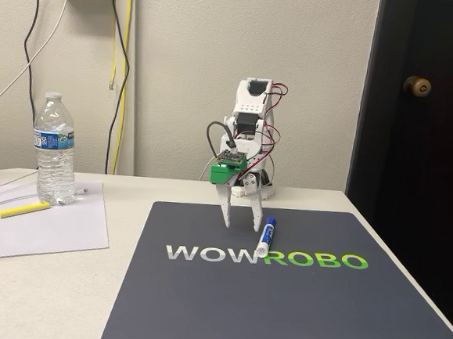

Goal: Pick up the blue marker.

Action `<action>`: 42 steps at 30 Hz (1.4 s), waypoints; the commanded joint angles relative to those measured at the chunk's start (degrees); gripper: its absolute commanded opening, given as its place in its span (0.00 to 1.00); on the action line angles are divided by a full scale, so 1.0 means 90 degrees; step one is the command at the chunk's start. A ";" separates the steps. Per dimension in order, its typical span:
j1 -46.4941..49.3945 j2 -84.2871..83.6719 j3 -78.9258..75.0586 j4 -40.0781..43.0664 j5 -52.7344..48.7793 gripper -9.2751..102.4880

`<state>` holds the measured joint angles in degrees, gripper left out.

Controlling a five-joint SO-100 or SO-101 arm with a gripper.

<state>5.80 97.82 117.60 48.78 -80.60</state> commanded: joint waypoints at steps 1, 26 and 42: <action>0.0146 0.0547 0.0244 -0.0010 -0.0596 0.35; 0.0127 0.0684 0.0205 0.0029 -0.0527 0.35; -0.0410 0.1006 0.0244 0.0244 0.0166 0.35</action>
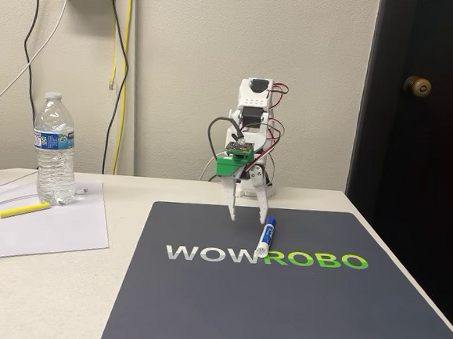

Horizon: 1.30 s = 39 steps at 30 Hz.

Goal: Pick up the blue marker.

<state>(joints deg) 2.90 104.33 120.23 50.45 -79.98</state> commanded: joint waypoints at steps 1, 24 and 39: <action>-0.0098 0.0283 -0.0049 0.0098 0.0117 0.35; -0.1133 -0.0020 0.0381 -0.0117 0.1523 0.35; -0.1201 -0.0625 0.0518 -0.1035 0.1670 0.35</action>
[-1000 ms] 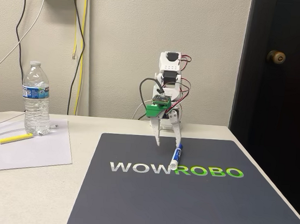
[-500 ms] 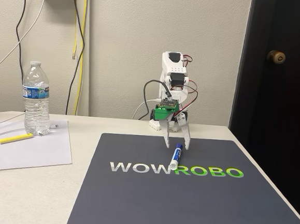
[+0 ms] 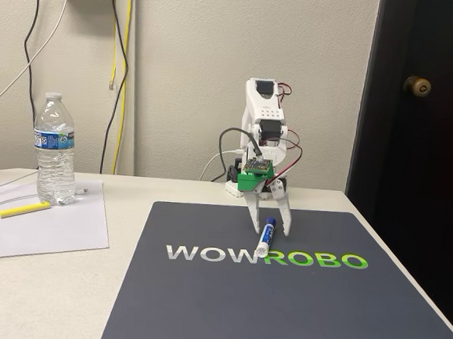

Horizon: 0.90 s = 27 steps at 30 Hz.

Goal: Pick up the blue marker.

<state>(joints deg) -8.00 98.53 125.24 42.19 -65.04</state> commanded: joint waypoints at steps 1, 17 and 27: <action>0.0020 -0.0020 -0.0039 -0.0166 0.0000 0.35; 0.0029 -0.0293 -0.0039 -0.0312 -0.0098 0.18; 0.0049 -0.0254 -0.0039 -0.0244 -0.0117 0.09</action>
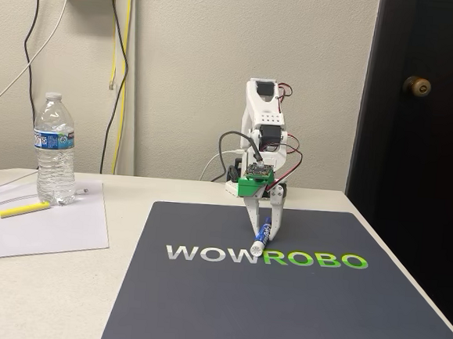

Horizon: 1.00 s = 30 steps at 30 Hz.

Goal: Pick up the blue marker.

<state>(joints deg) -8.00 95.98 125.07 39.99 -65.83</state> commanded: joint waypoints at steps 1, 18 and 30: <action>0.0049 0.0029 -0.0020 0.0000 -0.0029 0.09; 0.0107 0.1221 -0.0020 -0.0049 0.0684 0.09; -0.0059 0.1924 -0.0020 -0.2471 0.3975 0.09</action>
<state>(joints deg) -8.17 110.92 125.33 22.68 -35.51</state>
